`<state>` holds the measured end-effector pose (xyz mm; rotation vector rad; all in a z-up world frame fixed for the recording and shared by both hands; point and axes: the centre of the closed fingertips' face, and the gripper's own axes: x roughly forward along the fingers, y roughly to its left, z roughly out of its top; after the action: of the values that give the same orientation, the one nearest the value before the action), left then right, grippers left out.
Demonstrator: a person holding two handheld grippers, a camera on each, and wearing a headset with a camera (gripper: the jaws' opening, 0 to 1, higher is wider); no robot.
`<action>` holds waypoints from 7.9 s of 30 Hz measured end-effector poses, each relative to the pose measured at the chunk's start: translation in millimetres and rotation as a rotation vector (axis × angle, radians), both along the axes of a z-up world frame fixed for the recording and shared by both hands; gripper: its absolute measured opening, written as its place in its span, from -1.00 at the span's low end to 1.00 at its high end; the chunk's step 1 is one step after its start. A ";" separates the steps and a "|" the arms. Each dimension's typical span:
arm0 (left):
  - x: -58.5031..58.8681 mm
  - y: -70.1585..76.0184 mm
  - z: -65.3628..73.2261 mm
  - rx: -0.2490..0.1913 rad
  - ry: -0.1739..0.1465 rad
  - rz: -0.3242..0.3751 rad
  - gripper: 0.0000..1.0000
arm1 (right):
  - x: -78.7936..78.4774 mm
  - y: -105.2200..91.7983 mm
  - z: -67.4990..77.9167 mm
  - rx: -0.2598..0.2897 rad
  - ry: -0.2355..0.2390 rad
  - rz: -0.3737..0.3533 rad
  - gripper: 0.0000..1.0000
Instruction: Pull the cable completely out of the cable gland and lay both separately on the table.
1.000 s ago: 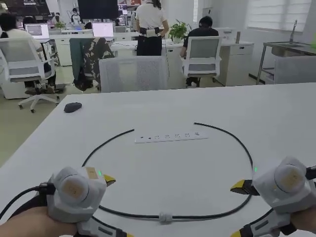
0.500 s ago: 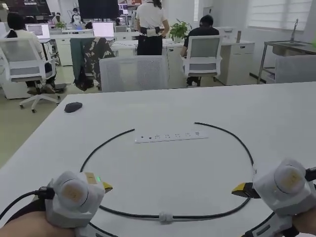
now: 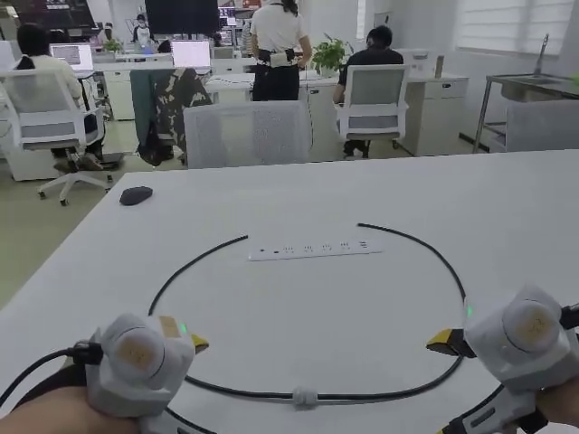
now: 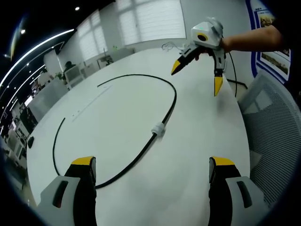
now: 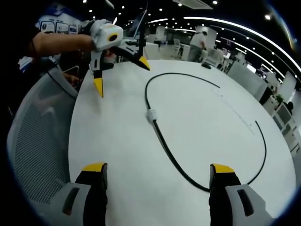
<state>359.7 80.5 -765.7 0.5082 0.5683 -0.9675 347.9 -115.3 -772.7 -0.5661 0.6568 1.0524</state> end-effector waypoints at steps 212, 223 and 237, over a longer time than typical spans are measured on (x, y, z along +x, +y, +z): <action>-53.0 -84.7 76.1 -0.617 0.414 -0.173 -0.72 | -51.6 119.9 80.2 0.242 -0.195 0.429 -0.86; -55.7 -86.4 84.4 -0.547 0.158 -0.320 -0.72 | -49.7 116.4 100.9 0.487 0.168 0.253 -0.58; -54.5 -88.2 97.5 -0.514 0.019 -0.392 -0.72 | -50.3 114.9 97.7 0.610 0.374 0.191 -0.72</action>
<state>305.2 -7.7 -668.1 0.1464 0.2181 -1.4393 297.6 -0.4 -675.0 0.1070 0.5693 1.4793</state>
